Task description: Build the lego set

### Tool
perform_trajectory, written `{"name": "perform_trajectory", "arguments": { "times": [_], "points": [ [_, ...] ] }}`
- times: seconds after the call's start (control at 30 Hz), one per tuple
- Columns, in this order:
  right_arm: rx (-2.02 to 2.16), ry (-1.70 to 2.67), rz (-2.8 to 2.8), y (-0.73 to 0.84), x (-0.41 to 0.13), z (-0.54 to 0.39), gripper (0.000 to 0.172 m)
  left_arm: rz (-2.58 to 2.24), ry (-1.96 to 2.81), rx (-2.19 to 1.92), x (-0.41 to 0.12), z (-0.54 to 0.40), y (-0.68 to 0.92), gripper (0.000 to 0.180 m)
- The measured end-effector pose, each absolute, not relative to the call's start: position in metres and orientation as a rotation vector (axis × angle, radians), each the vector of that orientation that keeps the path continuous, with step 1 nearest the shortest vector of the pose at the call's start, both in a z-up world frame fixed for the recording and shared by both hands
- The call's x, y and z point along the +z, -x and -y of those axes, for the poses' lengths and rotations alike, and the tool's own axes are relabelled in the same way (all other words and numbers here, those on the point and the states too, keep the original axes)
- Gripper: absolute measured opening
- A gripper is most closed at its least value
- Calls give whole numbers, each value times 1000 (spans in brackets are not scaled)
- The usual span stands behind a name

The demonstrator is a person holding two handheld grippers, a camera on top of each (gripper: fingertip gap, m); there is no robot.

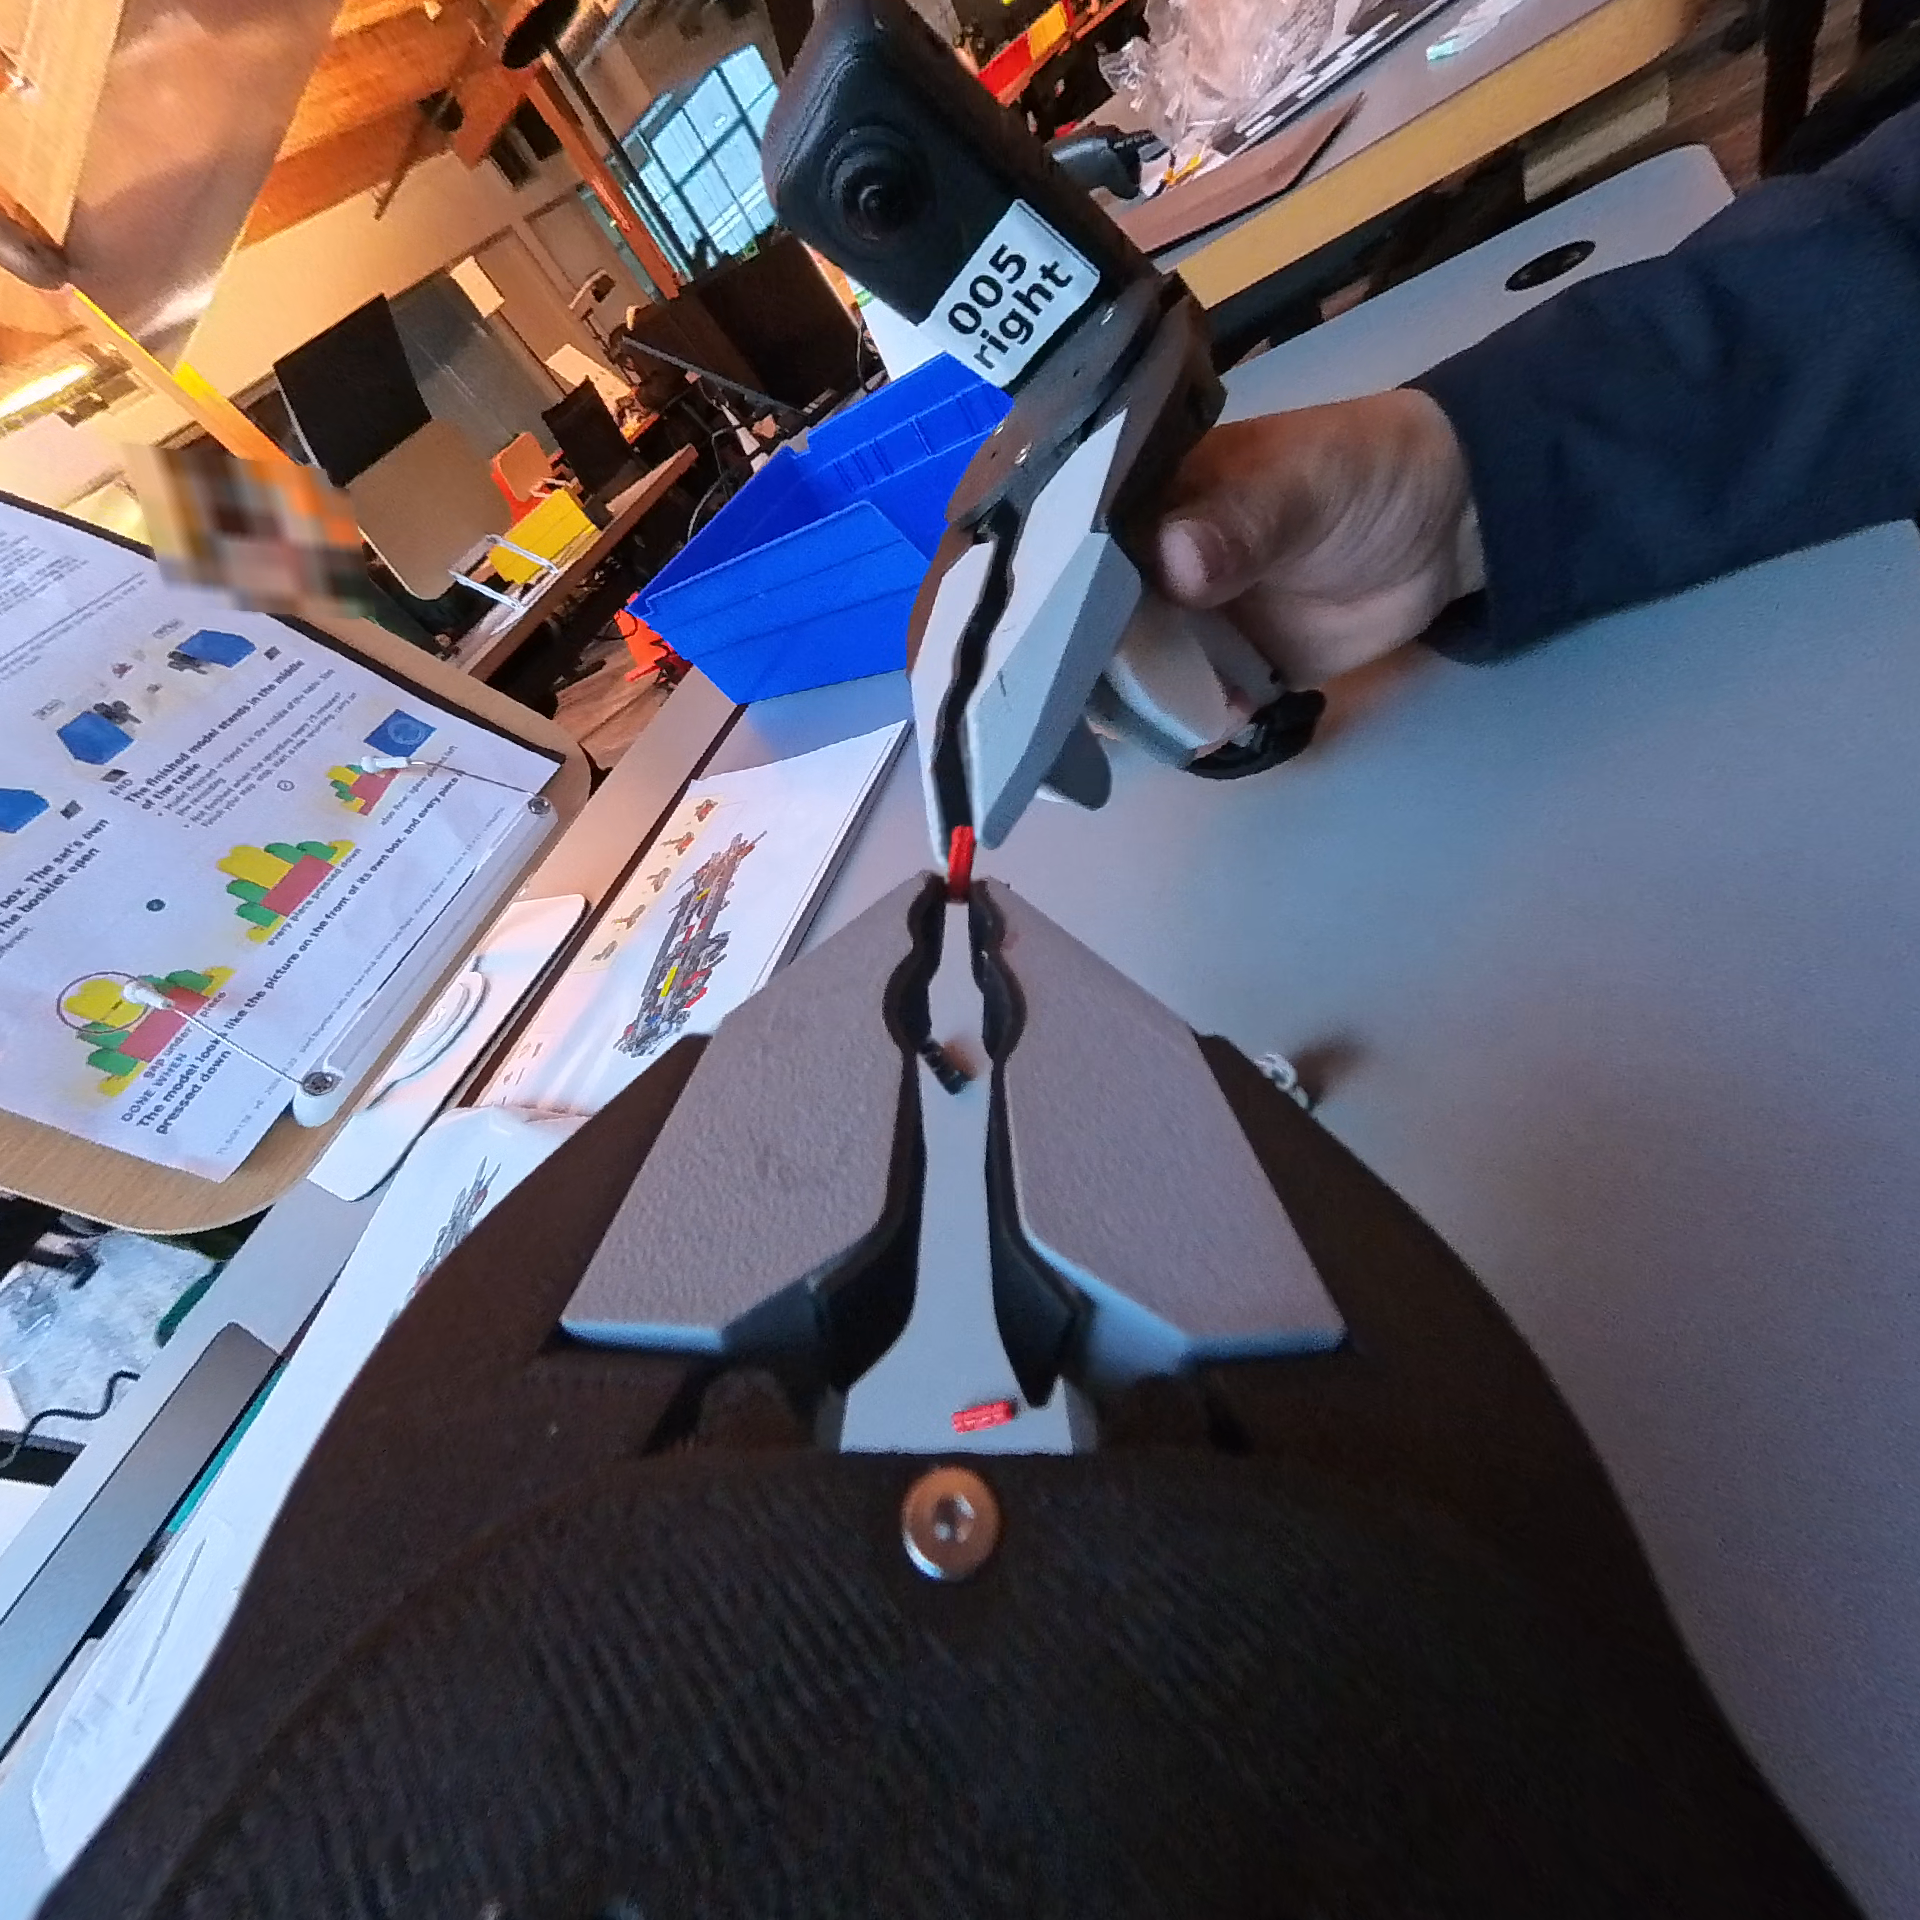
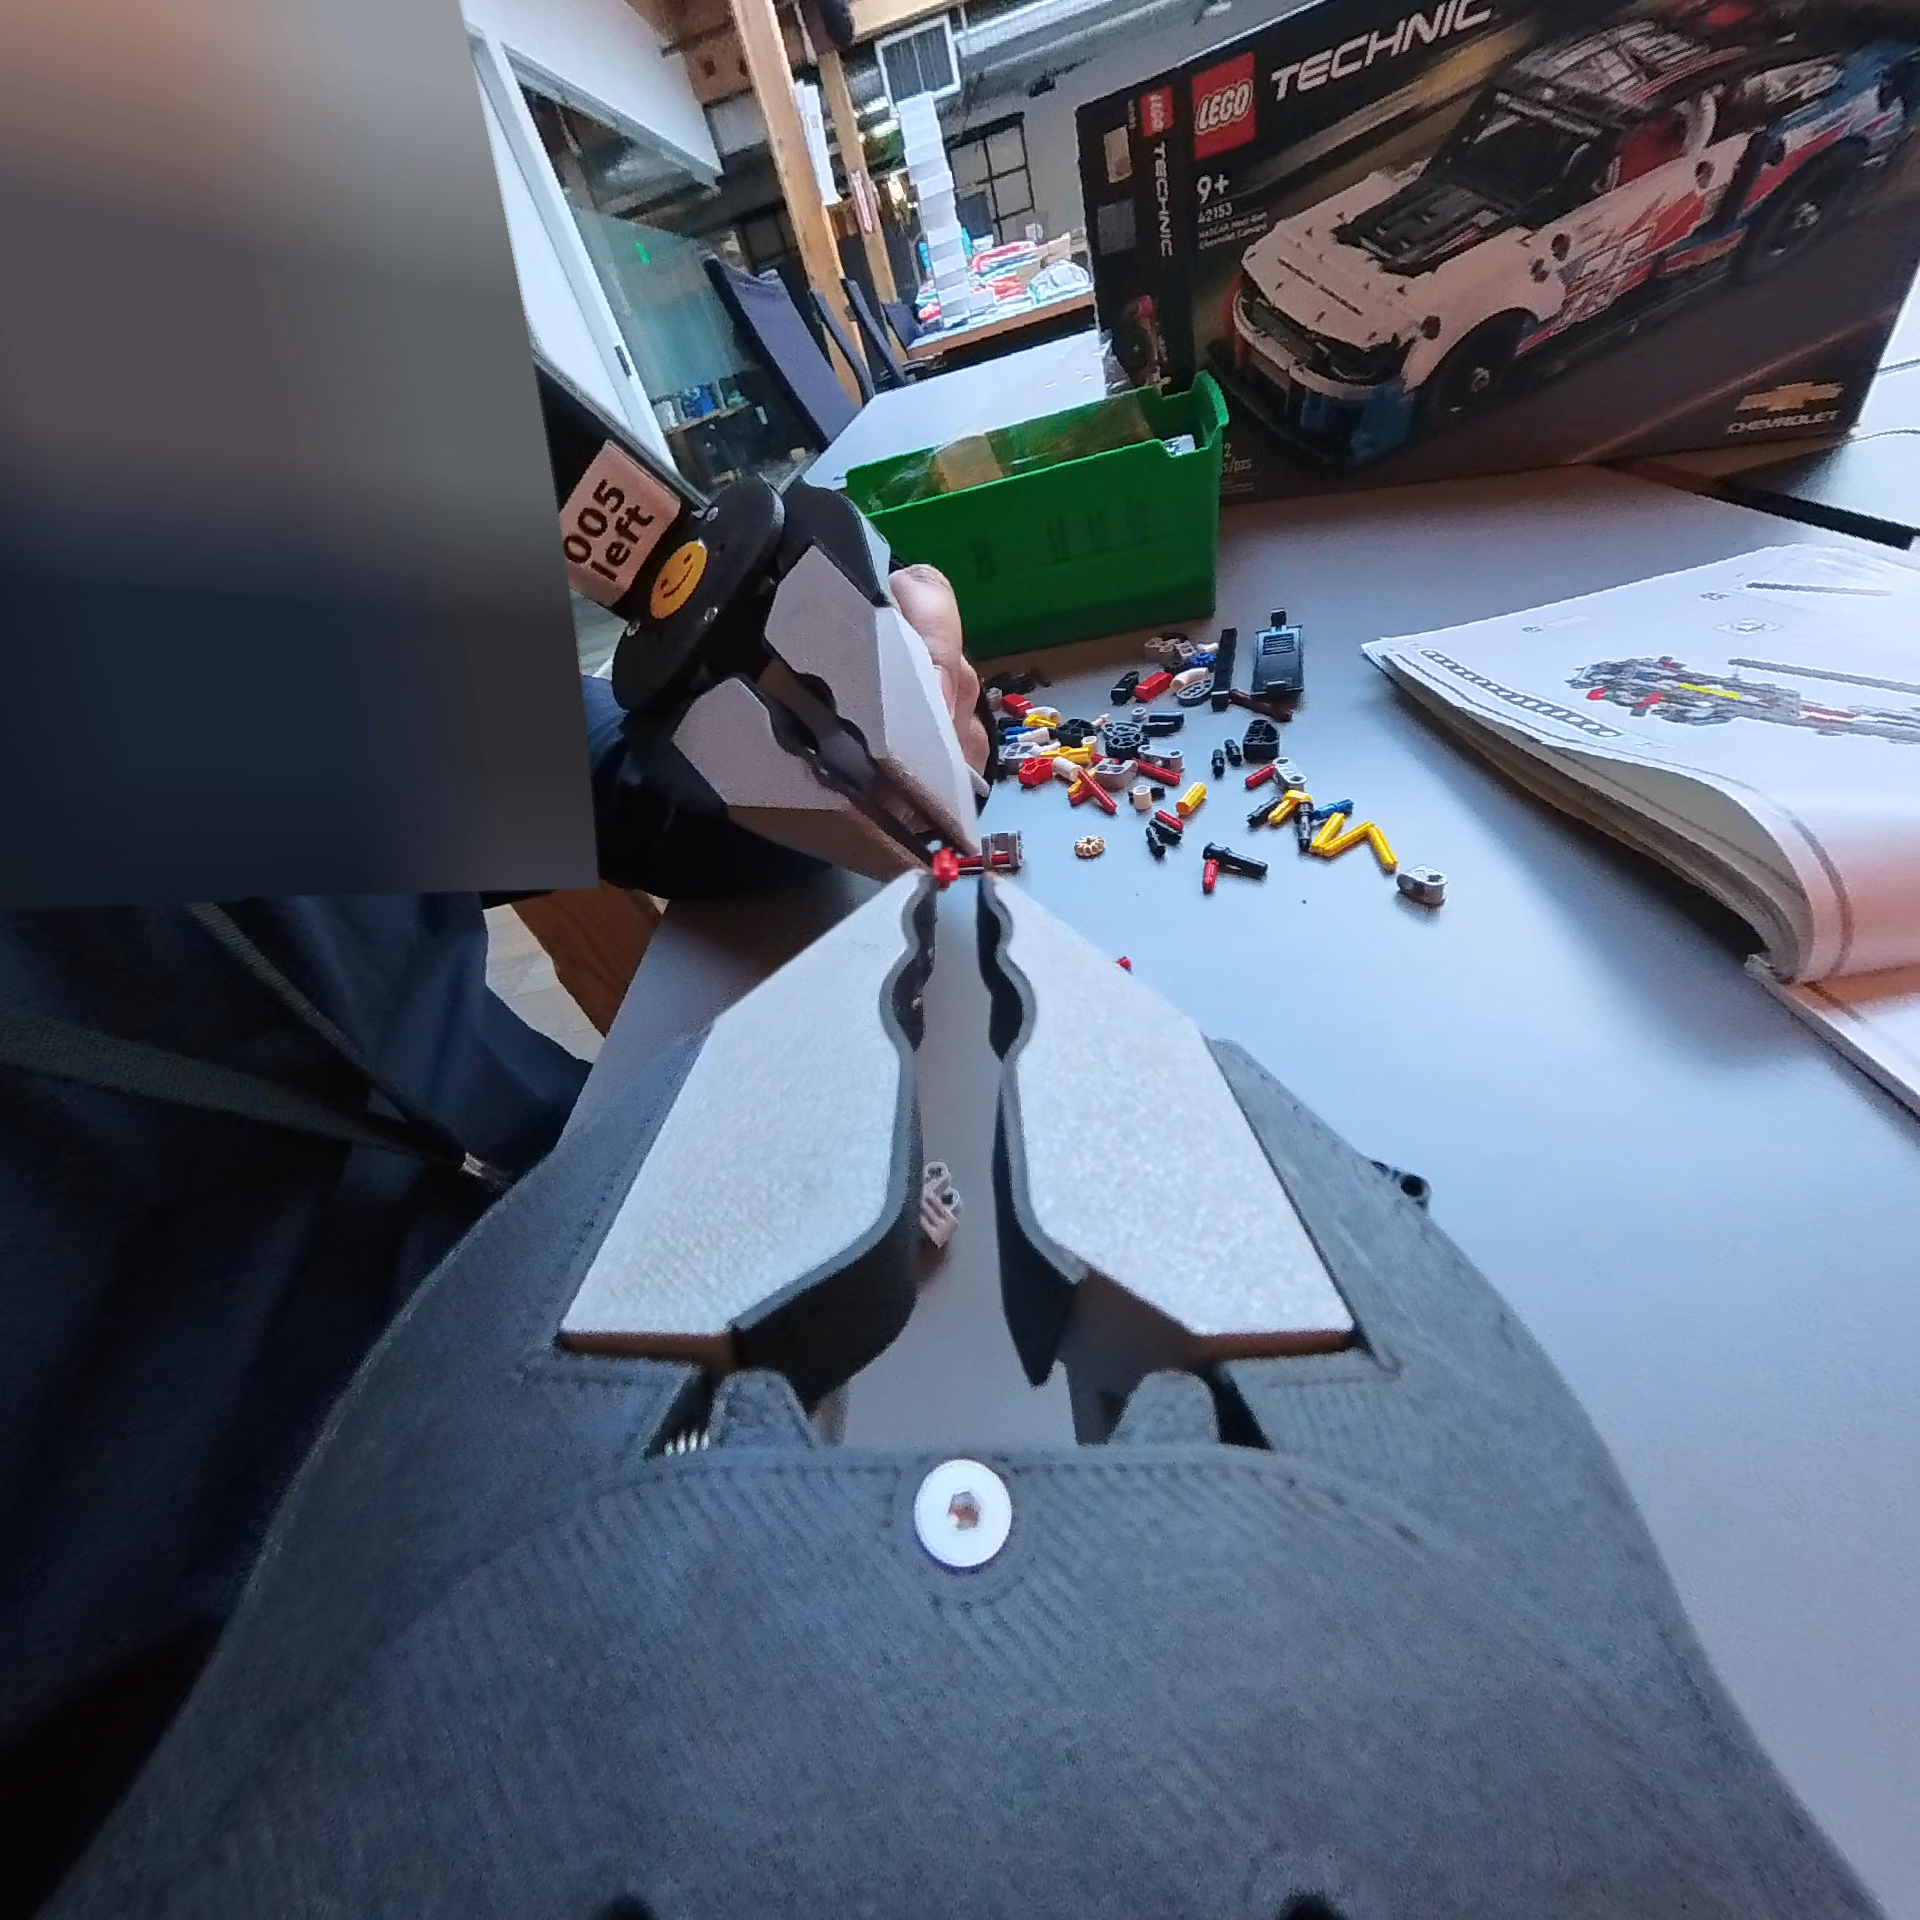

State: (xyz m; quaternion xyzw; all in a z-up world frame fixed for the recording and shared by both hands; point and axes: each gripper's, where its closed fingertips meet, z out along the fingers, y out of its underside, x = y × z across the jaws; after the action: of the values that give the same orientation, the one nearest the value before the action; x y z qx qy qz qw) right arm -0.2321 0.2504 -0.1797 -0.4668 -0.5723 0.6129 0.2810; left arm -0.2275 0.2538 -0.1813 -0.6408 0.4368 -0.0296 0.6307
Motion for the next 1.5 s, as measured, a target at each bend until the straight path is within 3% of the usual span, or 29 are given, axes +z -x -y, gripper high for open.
{"name": "perform_trajectory", "arguments": {
  "times": [1.5],
  "points": [
    [1704,1320,1522,234,-184,-251,1,-1009,1509,-31,-190,-259,227,3]
  ]
}}
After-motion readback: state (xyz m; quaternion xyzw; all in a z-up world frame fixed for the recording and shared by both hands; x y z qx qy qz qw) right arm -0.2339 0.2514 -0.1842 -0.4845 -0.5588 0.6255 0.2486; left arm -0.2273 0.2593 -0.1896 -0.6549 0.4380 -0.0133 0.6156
